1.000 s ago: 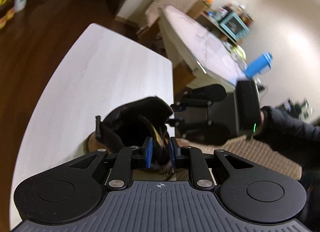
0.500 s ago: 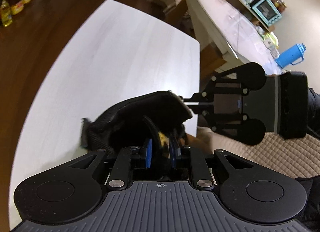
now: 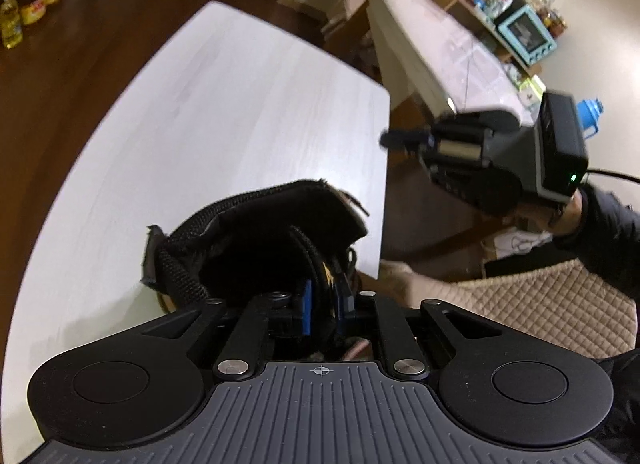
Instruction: Lace up shoes with both hands
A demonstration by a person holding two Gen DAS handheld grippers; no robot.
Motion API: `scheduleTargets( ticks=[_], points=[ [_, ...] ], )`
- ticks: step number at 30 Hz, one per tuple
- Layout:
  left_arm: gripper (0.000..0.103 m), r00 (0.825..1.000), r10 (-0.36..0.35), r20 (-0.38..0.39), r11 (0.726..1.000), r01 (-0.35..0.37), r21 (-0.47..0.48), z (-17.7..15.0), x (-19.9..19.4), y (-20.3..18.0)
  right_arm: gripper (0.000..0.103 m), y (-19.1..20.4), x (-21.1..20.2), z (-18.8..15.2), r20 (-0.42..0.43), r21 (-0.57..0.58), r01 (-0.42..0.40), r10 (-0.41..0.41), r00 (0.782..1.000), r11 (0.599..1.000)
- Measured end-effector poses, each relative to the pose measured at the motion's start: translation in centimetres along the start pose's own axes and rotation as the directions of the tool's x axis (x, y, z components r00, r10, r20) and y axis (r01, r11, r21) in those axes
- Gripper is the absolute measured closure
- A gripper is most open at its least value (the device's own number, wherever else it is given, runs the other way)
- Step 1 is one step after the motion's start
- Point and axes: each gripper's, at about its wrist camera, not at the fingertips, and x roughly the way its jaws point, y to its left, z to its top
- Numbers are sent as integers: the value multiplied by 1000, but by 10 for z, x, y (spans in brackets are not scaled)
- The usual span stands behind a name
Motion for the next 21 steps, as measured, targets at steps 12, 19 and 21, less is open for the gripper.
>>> scheduleTargets(
  ticks=[12, 19, 21],
  points=[
    [91, 938, 315, -144, 931, -276, 237, -83, -7, 40, 88, 33, -46, -39, -71, 236, -68, 87, 994, 969],
    [91, 912, 337, -236, 835, -173, 522, -101, 51, 56, 88, 80, -70, -38, -123, 316, 24, 16, 992, 948],
    [91, 914, 321, -249, 818, -135, 560, -103, 59, 61, 88, 91, -76, -39, -137, 348, 48, 0, 991, 936]
  ],
)
